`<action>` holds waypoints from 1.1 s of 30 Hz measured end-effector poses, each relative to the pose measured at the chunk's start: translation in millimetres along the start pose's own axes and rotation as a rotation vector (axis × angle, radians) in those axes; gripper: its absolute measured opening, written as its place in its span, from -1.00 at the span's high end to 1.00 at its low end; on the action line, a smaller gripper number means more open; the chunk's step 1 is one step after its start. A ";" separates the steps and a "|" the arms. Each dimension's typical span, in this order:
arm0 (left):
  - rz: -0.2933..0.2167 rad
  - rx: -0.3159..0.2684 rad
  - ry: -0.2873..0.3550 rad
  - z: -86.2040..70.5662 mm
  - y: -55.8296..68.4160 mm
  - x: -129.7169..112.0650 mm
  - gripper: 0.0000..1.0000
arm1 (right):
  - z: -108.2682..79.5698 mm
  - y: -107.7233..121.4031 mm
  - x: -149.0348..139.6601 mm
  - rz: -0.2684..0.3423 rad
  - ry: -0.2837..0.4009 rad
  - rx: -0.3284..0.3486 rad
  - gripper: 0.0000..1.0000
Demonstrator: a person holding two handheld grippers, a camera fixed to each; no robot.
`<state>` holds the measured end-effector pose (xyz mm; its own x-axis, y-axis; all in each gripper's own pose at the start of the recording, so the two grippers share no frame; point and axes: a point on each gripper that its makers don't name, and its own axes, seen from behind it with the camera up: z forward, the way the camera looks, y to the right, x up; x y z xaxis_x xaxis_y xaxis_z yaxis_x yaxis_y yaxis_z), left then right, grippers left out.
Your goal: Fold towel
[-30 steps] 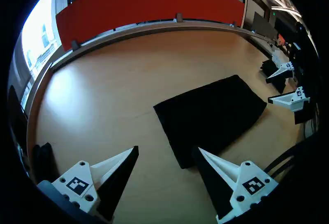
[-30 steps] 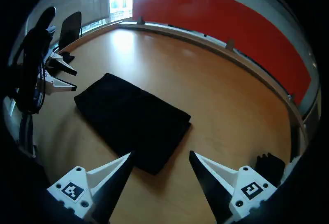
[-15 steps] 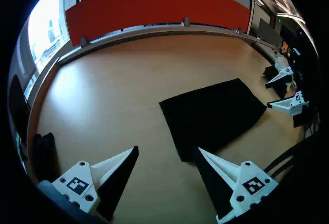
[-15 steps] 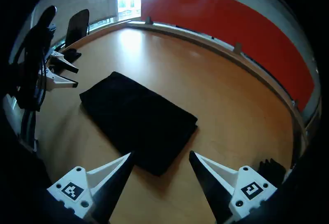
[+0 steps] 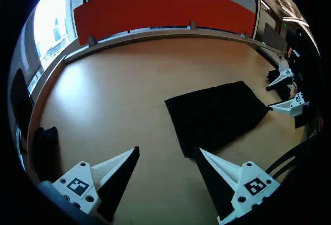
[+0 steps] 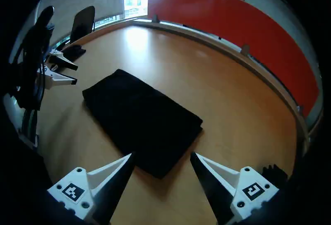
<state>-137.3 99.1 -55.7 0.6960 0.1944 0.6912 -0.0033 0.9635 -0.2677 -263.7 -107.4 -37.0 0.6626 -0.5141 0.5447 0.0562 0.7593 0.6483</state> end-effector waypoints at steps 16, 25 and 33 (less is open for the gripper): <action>-0.034 0.040 0.071 -14.1 -6.0 -7.3 -0.93 | 2.4 -1.6 -18.9 -0.024 -0.047 0.038 -0.99; -0.066 0.070 0.098 -27.3 -10.8 -16.8 -0.93 | 2.1 -1.5 -25.6 -0.051 -0.067 0.060 -0.85; -0.095 0.100 0.093 -40.3 -18.4 -36.5 -0.93 | 1.3 0.9 -34.7 -0.087 -0.096 0.071 -0.51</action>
<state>-133.7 66.9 -103.1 0.7604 0.0885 0.6434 -0.0031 0.9911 -0.1327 -287.6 -89.4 -54.6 0.5825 -0.6154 0.5310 0.0553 0.6818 0.7295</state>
